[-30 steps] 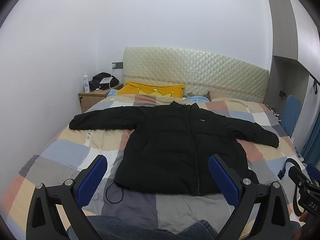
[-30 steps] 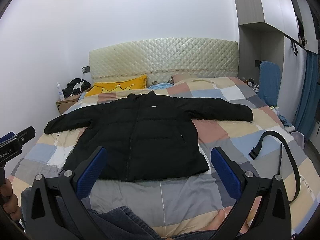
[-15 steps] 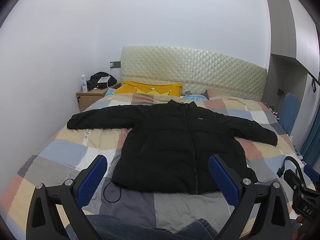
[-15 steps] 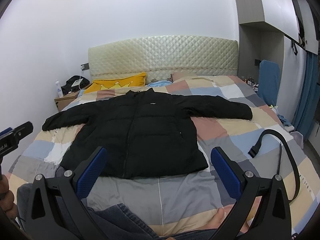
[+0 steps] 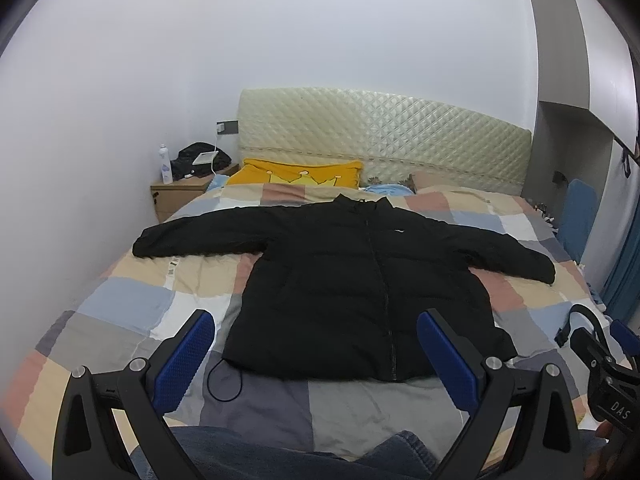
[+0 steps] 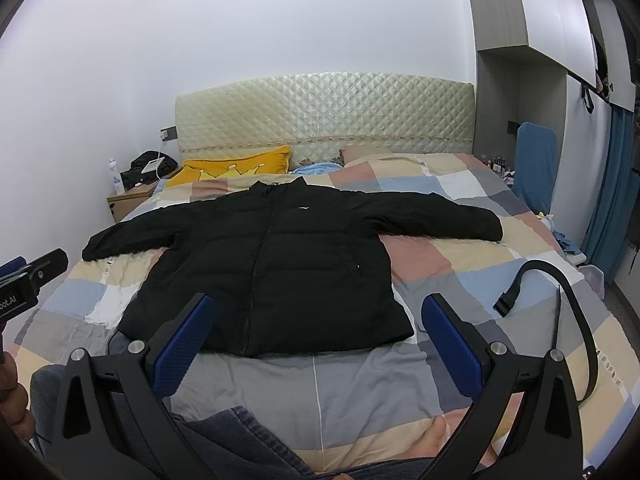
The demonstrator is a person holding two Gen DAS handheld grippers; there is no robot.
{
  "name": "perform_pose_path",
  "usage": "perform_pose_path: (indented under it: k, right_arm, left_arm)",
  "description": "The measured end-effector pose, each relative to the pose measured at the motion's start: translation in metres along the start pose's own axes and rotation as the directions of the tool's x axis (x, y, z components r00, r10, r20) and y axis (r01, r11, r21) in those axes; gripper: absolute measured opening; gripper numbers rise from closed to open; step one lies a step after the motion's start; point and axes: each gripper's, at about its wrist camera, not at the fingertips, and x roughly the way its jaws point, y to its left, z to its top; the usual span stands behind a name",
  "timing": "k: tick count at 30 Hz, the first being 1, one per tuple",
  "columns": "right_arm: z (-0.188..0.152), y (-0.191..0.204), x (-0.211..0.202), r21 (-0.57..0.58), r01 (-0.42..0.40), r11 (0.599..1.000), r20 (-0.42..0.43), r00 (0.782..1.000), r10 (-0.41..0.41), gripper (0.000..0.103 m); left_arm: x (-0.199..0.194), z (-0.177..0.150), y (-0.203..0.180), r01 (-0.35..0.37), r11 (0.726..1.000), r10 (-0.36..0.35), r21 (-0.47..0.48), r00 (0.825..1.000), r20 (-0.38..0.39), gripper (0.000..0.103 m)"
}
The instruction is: Fold large clothes
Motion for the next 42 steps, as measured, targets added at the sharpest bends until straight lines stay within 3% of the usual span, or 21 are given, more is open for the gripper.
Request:
perform_pose_path:
  k: [11,42]
  right_arm:
    - [-0.004,0.002,0.005,-0.007,0.027,1.0,-0.027,0.999,-0.027,0.103]
    - [-0.005,-0.007,0.006,0.022,-0.006,1.0,-0.043,0.999,0.007,0.103]
  left_arm:
    - [0.001,-0.003,-0.001,-0.014,1.0,0.014,-0.003,1.0,-0.01,0.102]
    - [0.003,-0.011,-0.011,-0.005,1.0,0.006,0.016,1.0,-0.029,0.102]
